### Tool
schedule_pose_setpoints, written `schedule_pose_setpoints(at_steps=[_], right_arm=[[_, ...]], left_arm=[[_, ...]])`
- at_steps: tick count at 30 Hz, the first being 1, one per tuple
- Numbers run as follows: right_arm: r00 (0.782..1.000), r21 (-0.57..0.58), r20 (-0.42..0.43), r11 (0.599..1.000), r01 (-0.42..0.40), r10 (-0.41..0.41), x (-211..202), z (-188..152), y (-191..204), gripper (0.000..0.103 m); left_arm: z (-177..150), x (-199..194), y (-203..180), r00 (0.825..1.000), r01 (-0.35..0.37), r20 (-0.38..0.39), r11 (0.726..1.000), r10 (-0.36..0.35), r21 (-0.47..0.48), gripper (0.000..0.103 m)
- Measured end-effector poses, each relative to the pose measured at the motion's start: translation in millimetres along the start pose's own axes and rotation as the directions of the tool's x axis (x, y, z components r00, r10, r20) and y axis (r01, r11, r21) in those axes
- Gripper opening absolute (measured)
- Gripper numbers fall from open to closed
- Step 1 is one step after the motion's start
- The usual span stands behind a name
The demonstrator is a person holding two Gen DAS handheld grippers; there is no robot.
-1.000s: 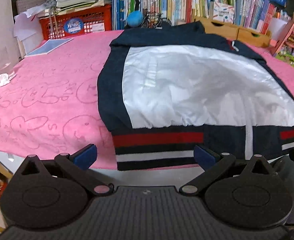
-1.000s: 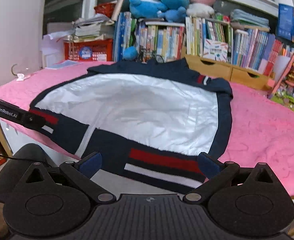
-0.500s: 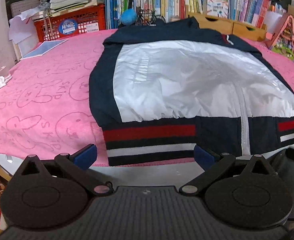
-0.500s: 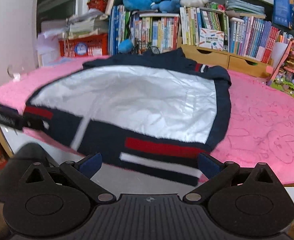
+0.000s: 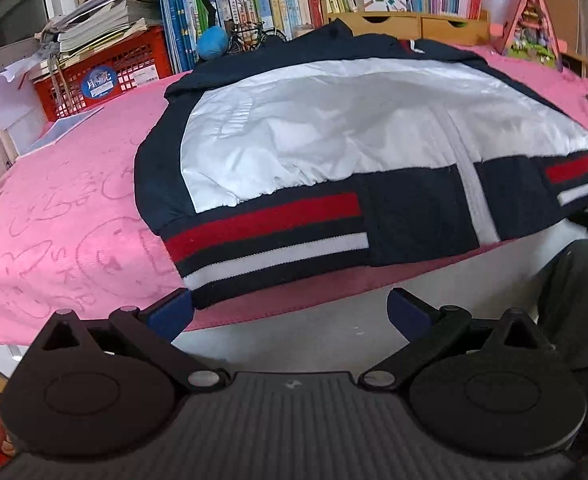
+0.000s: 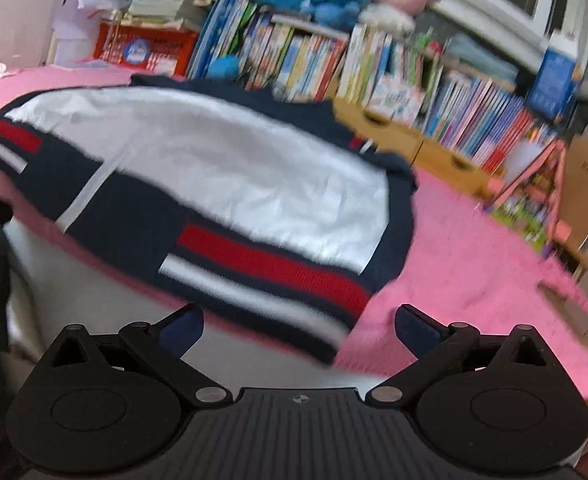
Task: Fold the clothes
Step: 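Grasp the striped hem with both tools and lift it toward the collar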
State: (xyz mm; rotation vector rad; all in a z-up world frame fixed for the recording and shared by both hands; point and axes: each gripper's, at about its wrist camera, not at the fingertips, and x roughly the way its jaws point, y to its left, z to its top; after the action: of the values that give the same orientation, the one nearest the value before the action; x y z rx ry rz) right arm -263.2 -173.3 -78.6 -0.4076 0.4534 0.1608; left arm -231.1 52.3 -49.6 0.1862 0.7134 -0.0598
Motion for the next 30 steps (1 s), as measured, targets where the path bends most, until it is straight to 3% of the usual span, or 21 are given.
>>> schedule_pose_setpoints(at_steps=[10, 15, 20, 23, 27, 30], right_arm=[[0.991, 0.110, 0.135, 0.993, -0.032, 0.017, -22, 31, -33, 0.103], [0.983, 0.080, 0.181, 0.996, -0.024, 0.010, -10, 58, -43, 0.103], [0.977, 0.036, 0.211, 0.999, 0.016, -0.023, 26, 97, -59, 0.103], [0.985, 0.102, 0.165, 0.994, 0.033, -0.049, 65, 117, -75, 0.103], [0.998, 0.213, 0.055, 0.977, 0.026, -0.039, 114, 124, -94, 0.103], [0.997, 0.228, 0.074, 0.974, 0.012, -0.029, 120, 117, -103, 0.103]], left_arm=[[40, -8, 29, 0.982, -0.113, 0.153, 0.993, 0.108, 0.023, 0.103], [61, -12, 44, 0.959, -0.172, 0.232, 0.985, 0.161, 0.028, 0.103], [104, 6, 55, 0.944, -0.189, 0.285, 0.980, 0.164, 0.063, 0.103], [128, 28, 60, 0.950, -0.178, 0.271, 0.981, 0.153, 0.071, 0.103], [145, 61, 66, 0.972, -0.130, 0.202, 0.990, 0.117, 0.055, 0.103], [145, 82, 71, 0.985, -0.098, 0.147, 0.994, 0.092, 0.039, 0.103]])
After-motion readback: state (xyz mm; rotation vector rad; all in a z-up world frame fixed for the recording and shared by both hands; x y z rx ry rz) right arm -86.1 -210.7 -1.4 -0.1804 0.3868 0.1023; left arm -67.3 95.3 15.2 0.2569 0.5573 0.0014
